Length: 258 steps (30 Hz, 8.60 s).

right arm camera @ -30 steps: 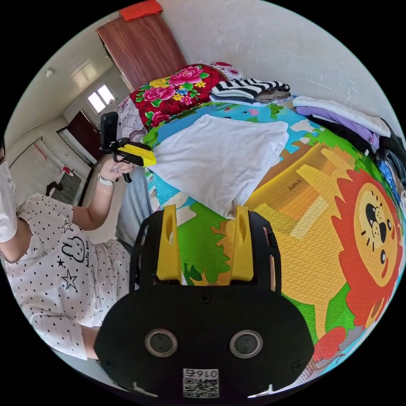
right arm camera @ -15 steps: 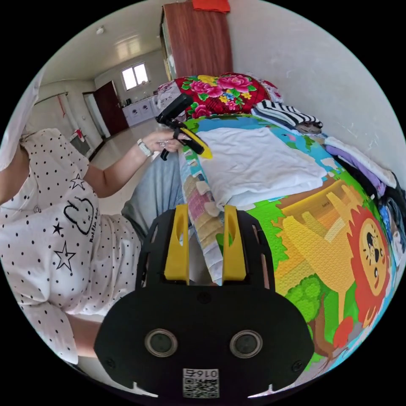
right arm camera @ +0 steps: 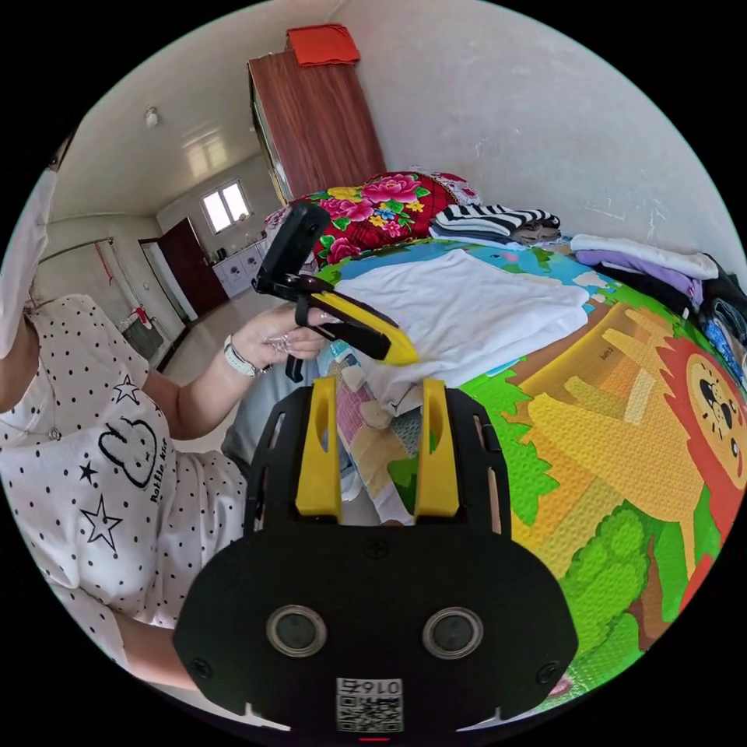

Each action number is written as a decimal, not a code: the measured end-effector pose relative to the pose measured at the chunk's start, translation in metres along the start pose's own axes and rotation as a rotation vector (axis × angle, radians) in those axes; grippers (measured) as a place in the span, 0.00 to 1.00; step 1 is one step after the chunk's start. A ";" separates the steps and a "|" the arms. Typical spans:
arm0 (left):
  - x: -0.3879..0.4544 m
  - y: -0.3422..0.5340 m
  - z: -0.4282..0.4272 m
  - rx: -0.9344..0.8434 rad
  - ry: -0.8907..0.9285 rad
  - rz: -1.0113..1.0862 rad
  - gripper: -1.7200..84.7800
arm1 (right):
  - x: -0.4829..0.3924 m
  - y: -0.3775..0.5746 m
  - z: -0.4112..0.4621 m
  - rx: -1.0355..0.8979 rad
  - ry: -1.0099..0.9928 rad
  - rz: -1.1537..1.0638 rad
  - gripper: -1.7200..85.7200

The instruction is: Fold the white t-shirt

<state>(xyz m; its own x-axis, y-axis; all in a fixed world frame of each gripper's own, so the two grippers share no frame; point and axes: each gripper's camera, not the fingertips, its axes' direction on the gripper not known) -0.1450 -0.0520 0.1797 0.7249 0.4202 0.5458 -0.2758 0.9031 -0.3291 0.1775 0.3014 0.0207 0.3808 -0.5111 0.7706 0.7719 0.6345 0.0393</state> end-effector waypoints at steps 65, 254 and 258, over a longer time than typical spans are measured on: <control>0.124 -0.080 0.002 0.038 0.053 0.088 0.01 | -0.037 0.017 0.040 0.077 0.074 -0.049 0.02; 0.253 -0.129 -0.044 -0.649 -0.894 0.625 0.01 | -0.302 -0.118 0.200 -0.377 1.135 -0.508 0.12; 0.268 -0.102 -0.046 -0.533 -1.044 0.680 0.01 | -0.295 -0.105 0.208 -0.481 1.239 -0.571 0.11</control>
<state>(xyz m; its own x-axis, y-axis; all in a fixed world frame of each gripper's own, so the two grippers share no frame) 0.1067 -0.0359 0.3238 -0.3350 0.8513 0.4040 0.0643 0.4484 -0.8915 -0.1223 0.5065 -0.0787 -0.0365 -0.9459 -0.3224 0.9646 0.0509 -0.2586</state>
